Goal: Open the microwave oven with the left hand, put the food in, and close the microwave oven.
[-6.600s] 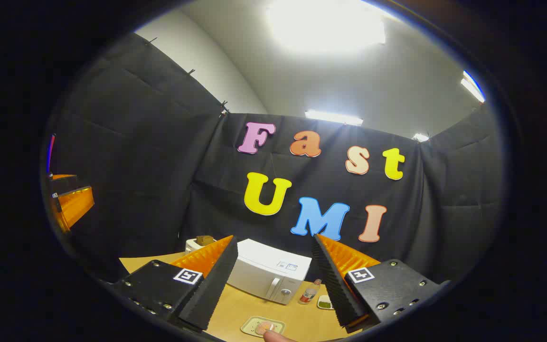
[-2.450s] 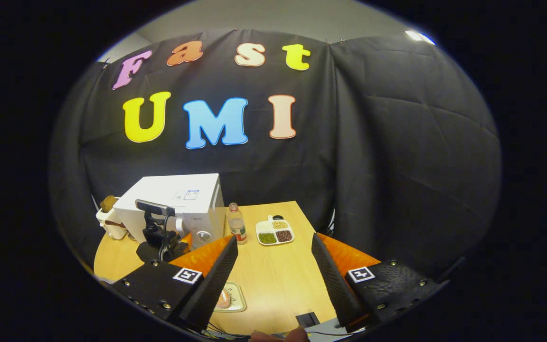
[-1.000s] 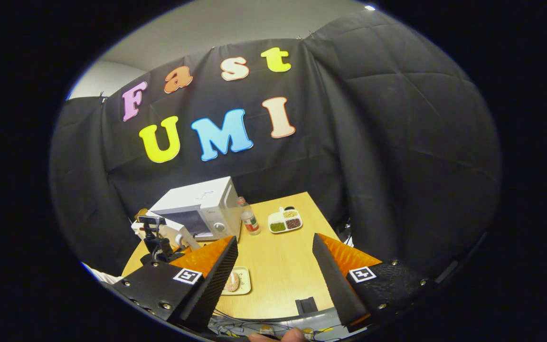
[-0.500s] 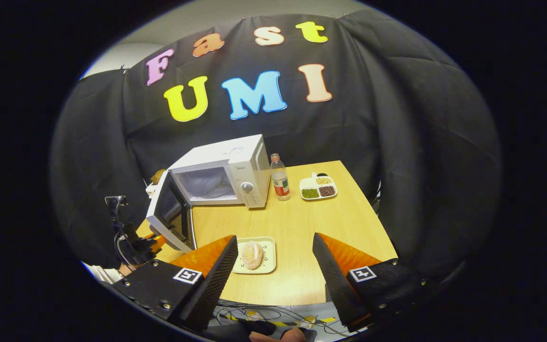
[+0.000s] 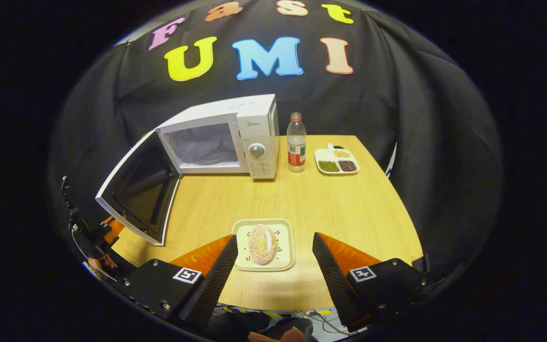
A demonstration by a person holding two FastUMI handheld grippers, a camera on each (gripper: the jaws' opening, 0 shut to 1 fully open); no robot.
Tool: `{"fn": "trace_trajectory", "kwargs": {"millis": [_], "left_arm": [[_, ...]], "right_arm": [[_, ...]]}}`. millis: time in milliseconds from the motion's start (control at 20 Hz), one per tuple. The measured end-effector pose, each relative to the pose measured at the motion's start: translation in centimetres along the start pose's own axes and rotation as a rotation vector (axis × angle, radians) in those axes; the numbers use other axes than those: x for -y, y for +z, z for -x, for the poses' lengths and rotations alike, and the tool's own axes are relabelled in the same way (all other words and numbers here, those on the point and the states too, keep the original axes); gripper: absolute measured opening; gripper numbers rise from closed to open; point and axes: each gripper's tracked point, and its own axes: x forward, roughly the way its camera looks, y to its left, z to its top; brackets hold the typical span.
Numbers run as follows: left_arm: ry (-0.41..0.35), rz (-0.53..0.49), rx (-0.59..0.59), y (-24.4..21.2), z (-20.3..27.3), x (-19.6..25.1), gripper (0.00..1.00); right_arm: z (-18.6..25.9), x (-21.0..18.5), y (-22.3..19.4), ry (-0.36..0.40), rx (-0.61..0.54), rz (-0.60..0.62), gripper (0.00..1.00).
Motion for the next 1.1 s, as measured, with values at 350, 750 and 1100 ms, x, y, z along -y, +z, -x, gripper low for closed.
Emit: {"fn": "trace_trajectory", "kwargs": {"millis": [350,750,1100], "left_arm": [[-0.052,0.054,-0.098,-0.8,-0.3,-1.9,0.19],[0.016,-0.023,-0.137,-0.4,0.1,-1.5,0.73],[0.049,-0.105,-0.093,0.7,2.5,-0.4,0.83]], "right_arm": [[-9.6,-2.2,-5.1,0.002,-0.225,0.032,0.97],[-16.4,-1.4,-7.5,-0.085,-0.353,0.098,0.97],[-16.3,-2.6,-8.1,-0.052,-0.371,0.111,0.73]]}}
